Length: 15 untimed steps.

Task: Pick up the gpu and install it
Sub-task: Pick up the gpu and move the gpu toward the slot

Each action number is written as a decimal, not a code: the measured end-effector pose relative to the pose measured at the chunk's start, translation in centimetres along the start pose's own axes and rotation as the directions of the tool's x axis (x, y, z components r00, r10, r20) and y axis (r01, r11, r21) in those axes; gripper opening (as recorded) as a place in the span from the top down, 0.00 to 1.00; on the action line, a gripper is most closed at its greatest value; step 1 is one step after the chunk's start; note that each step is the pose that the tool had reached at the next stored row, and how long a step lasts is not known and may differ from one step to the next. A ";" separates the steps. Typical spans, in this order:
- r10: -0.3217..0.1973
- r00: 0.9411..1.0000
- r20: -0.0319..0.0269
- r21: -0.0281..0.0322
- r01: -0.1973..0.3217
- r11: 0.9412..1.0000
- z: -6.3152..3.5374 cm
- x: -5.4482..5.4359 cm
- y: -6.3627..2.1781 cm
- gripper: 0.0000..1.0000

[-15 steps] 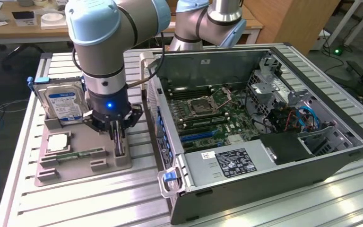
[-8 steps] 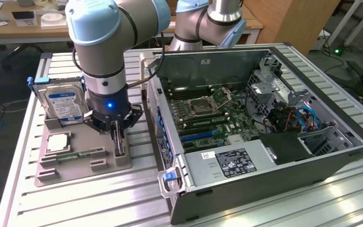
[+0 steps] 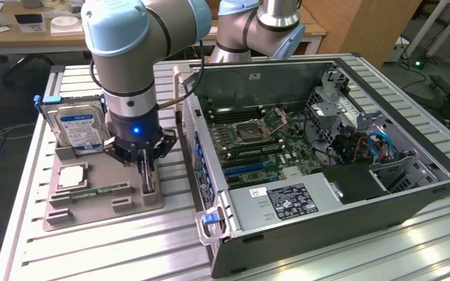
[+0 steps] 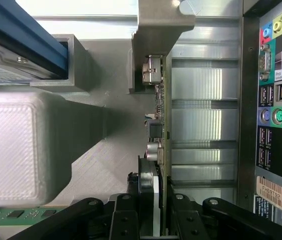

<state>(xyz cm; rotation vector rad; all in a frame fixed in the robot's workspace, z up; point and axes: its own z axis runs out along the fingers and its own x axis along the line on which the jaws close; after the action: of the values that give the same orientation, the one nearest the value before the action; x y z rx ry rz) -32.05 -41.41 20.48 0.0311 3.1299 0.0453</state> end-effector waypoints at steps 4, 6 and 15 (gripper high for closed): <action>0.000 1.000 0.000 -0.002 0.000 1.000 -0.40 0.0 0.01 0.72; 0.000 1.000 0.000 -0.002 0.000 1.000 -0.87 0.0 0.03 0.72; 0.000 1.000 0.000 -0.003 0.000 1.000 -3.29 0.0 0.09 0.72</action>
<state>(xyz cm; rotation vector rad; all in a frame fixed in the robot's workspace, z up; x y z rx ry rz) -32.05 -41.41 23.78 0.0309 3.1299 0.0496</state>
